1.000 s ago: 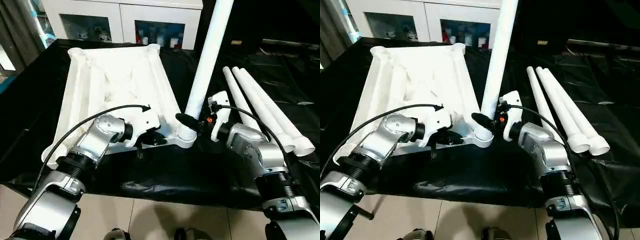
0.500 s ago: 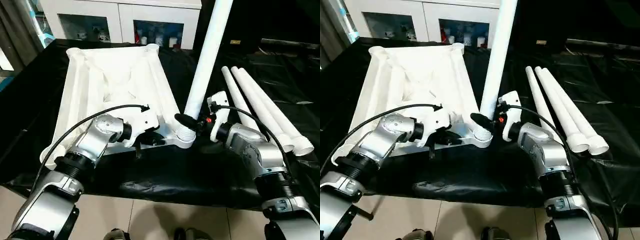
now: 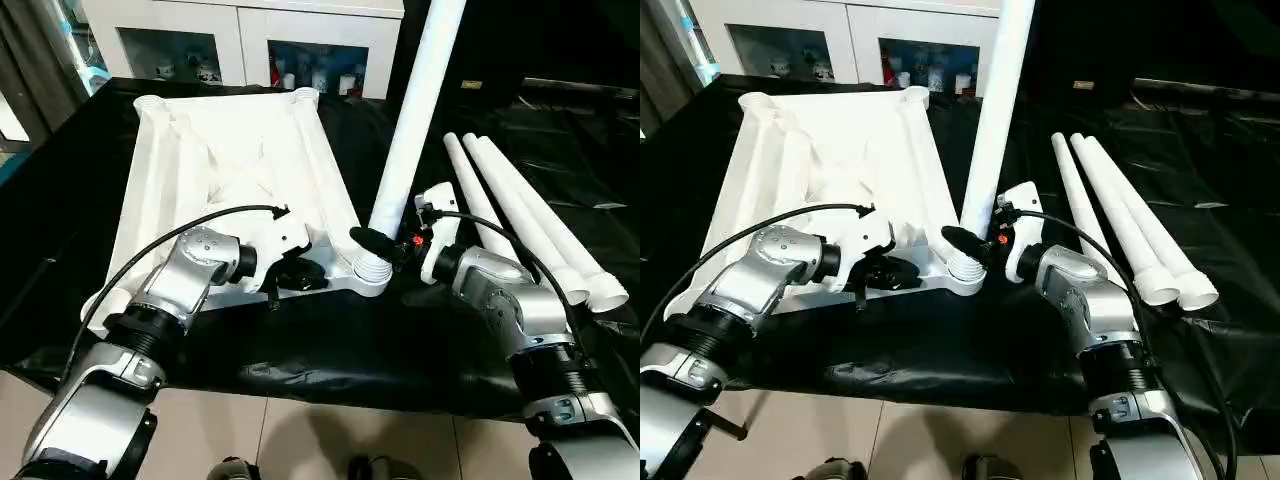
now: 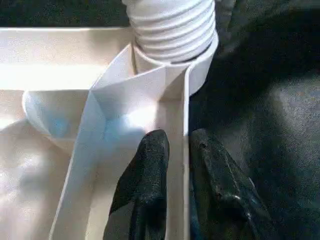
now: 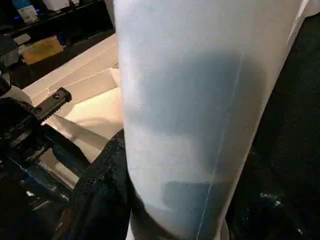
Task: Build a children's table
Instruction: Insert table leg to table base
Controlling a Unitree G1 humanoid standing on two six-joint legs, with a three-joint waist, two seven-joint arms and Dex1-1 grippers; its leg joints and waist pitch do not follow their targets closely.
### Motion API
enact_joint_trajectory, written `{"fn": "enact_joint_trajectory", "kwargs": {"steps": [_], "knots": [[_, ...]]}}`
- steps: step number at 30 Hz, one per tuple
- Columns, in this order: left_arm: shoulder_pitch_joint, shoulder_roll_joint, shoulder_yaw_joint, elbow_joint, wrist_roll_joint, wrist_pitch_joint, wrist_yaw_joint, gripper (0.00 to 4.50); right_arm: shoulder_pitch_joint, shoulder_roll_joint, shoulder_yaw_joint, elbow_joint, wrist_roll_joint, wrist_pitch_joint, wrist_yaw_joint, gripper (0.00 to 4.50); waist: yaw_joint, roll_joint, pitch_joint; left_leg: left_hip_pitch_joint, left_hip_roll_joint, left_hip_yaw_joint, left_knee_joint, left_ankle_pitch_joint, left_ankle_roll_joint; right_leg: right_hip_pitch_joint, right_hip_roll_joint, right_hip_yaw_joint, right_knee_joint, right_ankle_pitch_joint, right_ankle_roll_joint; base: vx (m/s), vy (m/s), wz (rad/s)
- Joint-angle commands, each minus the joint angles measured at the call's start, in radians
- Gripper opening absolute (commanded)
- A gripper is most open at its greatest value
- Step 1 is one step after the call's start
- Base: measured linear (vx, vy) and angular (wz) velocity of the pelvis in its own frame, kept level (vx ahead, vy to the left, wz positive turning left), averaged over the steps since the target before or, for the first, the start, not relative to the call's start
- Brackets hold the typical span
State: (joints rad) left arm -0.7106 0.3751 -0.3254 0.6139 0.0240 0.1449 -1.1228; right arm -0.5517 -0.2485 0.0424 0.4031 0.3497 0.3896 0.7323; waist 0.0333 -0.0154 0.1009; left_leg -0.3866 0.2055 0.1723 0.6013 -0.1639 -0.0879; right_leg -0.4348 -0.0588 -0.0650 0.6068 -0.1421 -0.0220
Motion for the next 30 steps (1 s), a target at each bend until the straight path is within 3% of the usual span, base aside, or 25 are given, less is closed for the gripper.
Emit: {"fn": "enact_joint_trajectory", "kwargs": {"steps": [1, 10, 18, 27, 29, 30], "knots": [[0.004, 0.005, -0.014, 0.008, 0.016, -0.009, 0.002, 0.89, -0.004, -0.002, -0.004, 0.017, -0.017, 0.002, -0.002, 1.91, 0.002, -0.002, -0.069, 0.017, 0.014, -0.004, -0.075, -0.267, 0.040, 0.056, -0.069, 0.041, -0.100, -0.479, -0.128, 0.000, 0.000, 0.00], [0.003, 0.005, -0.014, 0.015, 0.019, -0.008, 0.000, 0.89, -0.001, 0.000, -0.004, 0.012, -0.017, 0.004, -0.004, 1.91, 0.001, 0.000, -0.068, 0.017, 0.014, -0.005, -0.077, -0.277, 0.039, 0.055, -0.070, 0.041, -0.102, -0.483, -0.130, 0.000, 0.000, 0.00], [0.003, 0.020, -0.031, 0.025, 0.034, 0.001, -0.029, 0.11, -0.003, -0.008, 0.010, 0.011, -0.031, -0.001, 0.002, 1.91, 0.000, 0.001, -0.068, 0.015, 0.017, -0.005, -0.081, -0.268, 0.040, 0.057, -0.070, 0.042, -0.100, -0.445, -0.144, 0.000, 0.000, 0.00], [0.003, 0.011, -0.014, 0.023, 0.022, 0.017, -0.032, 0.00, -0.007, -0.023, 0.042, -0.006, -0.058, 0.004, 0.024, 1.91, -0.001, 0.000, -0.064, 0.018, 0.016, -0.005, -0.082, -0.290, 0.037, 0.054, -0.071, 0.042, -0.106, -0.487, -0.135, 0.000, 0.000, 0.00], [0.001, 0.008, -0.010, 0.026, 0.019, 0.013, -0.031, 0.00, -0.007, -0.033, 0.058, -0.013, -0.068, 0.009, 0.037, 1.91, -0.001, 0.007, -0.064, 0.019, 0.017, -0.006, -0.084, -0.288, 0.036, 0.053, -0.071, 0.043, -0.104, -0.480, -0.136, 0.000, 0.000, 0.00], [0.000, 0.008, -0.009, 0.026, 0.018, 0.012, -0.032, 0.00, -0.008, -0.038, 0.064, -0.016, -0.072, 0.012, 0.041, 1.91, -0.001, 0.003, -0.065, 0.019, 0.017, -0.005, -0.083, -0.290, 0.036, 0.054, -0.070, 0.043, -0.104, -0.467, -0.139, 0.000, 0.000, 0.00]]}}
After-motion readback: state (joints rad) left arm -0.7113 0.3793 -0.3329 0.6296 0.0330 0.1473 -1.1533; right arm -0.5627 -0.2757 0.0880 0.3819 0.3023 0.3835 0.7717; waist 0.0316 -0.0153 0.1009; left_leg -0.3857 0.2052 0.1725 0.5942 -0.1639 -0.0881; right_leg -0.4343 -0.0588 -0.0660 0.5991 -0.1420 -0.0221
